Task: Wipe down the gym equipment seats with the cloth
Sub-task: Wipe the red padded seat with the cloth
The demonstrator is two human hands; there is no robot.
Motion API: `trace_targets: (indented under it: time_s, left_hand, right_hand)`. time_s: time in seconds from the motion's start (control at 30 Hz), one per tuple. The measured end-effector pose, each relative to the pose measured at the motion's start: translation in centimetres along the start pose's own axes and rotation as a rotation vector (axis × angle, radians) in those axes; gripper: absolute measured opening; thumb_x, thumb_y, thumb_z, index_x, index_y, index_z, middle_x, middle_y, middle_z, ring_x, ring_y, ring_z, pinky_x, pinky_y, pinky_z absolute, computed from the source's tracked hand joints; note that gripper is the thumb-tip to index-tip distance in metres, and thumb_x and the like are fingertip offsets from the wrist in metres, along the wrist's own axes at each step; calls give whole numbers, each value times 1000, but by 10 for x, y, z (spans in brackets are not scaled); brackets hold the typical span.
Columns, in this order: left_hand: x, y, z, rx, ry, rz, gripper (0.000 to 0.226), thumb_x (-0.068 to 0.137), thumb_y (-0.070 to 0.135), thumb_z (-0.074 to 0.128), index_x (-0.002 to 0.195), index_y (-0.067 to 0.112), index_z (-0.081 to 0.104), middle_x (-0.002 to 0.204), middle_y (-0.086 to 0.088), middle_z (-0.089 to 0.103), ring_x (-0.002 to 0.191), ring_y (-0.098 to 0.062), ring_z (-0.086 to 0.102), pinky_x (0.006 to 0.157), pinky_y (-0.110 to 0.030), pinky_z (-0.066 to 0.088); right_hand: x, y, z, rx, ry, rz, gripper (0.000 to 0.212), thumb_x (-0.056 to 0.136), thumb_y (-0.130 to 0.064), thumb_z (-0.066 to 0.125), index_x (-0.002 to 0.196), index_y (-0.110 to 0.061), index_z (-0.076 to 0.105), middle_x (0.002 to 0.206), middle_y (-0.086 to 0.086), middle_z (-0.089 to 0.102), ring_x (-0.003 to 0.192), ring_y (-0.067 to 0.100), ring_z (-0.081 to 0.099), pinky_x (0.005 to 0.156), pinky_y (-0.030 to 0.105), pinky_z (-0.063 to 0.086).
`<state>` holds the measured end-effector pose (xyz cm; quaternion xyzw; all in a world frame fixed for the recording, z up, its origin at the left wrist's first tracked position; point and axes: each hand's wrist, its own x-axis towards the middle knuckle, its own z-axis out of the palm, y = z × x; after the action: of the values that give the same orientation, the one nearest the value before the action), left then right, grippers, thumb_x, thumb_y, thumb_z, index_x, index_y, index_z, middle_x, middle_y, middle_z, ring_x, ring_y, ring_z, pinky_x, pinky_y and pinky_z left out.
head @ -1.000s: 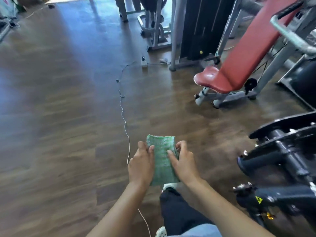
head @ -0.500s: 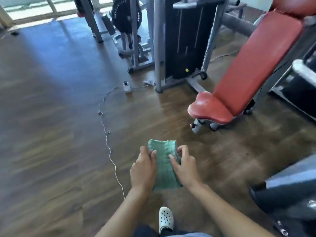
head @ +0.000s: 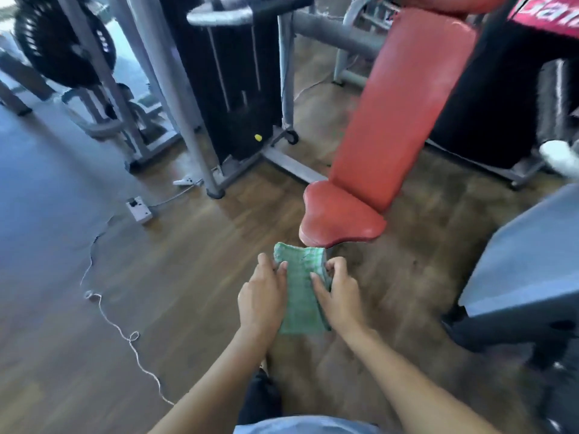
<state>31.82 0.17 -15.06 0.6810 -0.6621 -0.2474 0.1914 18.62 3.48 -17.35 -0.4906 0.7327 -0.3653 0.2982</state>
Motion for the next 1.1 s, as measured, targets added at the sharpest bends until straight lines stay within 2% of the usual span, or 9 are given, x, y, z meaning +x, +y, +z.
trace_targets:
  time_s: [0.23,0.33,0.57,0.63,0.73,0.8,0.9,1.0,1.1]
  left_hand:
    - [130,7,3,81,-196,194,26,100,40,36,91,16,34,93,-5,66,82,-39,63,63,-40,45]
    - [180,15,22,93,-296,230,27,100,41,34,92,16,35,97,-2,66,83,-35,63,61,-37,40]
    - [278,41,89,182,-403,350,26,99,44,31,93,19,32,97,-4,64,85,-35,63,61,-36,37]
    - [302,46,111,211,-406,378,29,99,45,30,98,16,36,98,-6,65,86,-35,64,62,-36,38]
    - [334,54,148,229,-435,403,29,100,44,30,103,16,37,98,-7,66,87,-36,63,63,-37,40]
    - [353,57,174,246,-447,416,27,100,44,30,103,18,36,94,-6,66,86,-35,64,61,-36,38]
    - [377,55,219,277,-499,459,26,101,44,29,100,19,32,82,0,62,87,-34,64,59,-35,34]
    - [400,42,272,249,-577,409,22,101,43,30,95,22,26,88,-2,60,90,-36,63,61,-33,32]
    - [413,26,317,289,-599,462,28,101,43,30,106,16,34,104,-6,61,94,-37,63,65,-39,42]
  right_hand:
    - [84,-21,33,35,180,162,21,93,-22,60,102,-11,46,87,2,63,74,19,57,58,25,31]
    - [123,-15,43,23,246,263,19,93,-26,58,100,-21,41,84,-4,62,72,16,58,56,25,35]
    - [214,26,52,16,354,378,18,92,-28,58,95,-25,41,69,-13,57,58,3,54,50,17,32]
    - [242,43,53,43,373,407,16,92,-26,59,97,-20,44,74,-9,60,63,10,58,51,18,35]
    - [279,68,57,-4,399,443,17,94,-26,57,101,-15,46,78,0,64,65,21,61,54,29,38]
    - [299,86,61,29,419,447,13,94,-20,56,96,-13,46,72,-6,58,59,13,56,50,17,33]
    - [325,121,71,-34,481,446,18,94,-31,53,91,-17,42,64,-15,50,56,17,56,51,23,26]
    - [348,168,86,-87,444,514,33,93,-43,46,103,-12,47,76,-1,63,74,32,65,57,36,36]
    - [360,211,101,-185,390,539,29,98,-39,44,110,-13,44,89,7,67,87,36,64,66,41,41]
